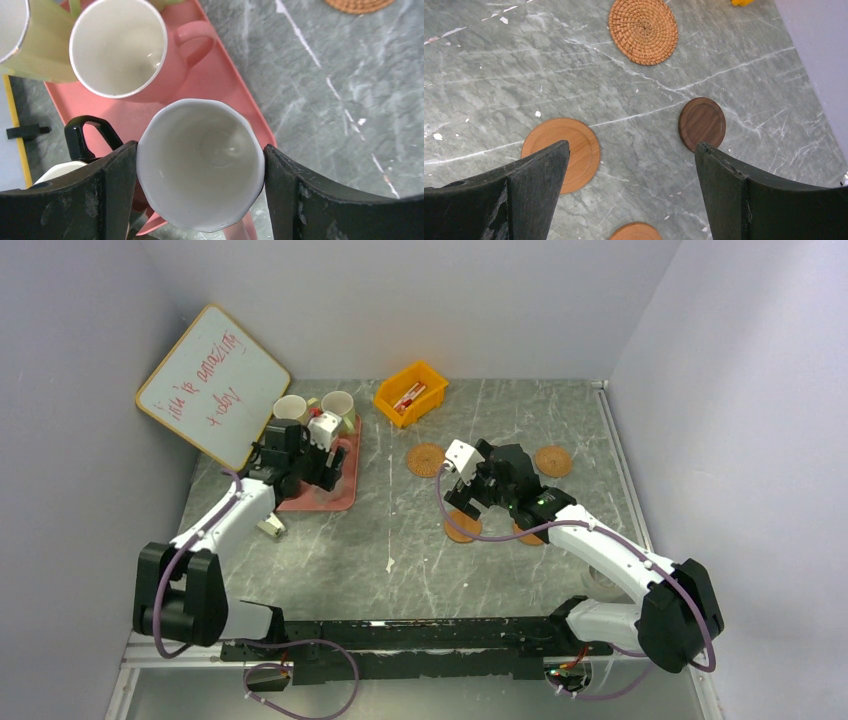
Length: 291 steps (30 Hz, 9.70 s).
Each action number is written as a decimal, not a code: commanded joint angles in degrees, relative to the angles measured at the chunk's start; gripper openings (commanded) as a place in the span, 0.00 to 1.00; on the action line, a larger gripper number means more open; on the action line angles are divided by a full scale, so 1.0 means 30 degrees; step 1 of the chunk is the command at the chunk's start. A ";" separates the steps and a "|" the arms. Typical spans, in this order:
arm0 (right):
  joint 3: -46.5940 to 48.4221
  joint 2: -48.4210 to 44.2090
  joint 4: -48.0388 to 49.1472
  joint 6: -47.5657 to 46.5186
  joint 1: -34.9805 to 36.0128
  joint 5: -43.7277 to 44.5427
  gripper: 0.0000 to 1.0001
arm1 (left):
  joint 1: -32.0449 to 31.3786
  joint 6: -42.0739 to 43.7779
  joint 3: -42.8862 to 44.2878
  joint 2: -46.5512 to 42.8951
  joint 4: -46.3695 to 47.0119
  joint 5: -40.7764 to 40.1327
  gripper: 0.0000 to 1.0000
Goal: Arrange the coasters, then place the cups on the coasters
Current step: Pick up the cup from the tray, then place the cup at the center of the board, then pick up the cup at the center of the board, then place the cup on the coaster.
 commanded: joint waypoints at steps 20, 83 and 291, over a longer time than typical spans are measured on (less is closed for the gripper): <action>0.0016 -0.0607 0.0515 0.0111 0.0032 -0.0889 1.00 | -0.6707 -0.0175 0.1827 0.0695 0.1597 -0.0339 0.08; 0.4720 1.0140 1.3204 0.0646 1.2266 1.4745 1.00 | 0.3661 -0.2553 -0.3730 -0.6277 0.5844 0.2527 0.97; 0.3027 0.5874 0.4947 0.4889 -1.6844 -0.5858 0.00 | 0.3690 -0.2498 -0.4609 -0.6575 0.6782 0.3006 0.97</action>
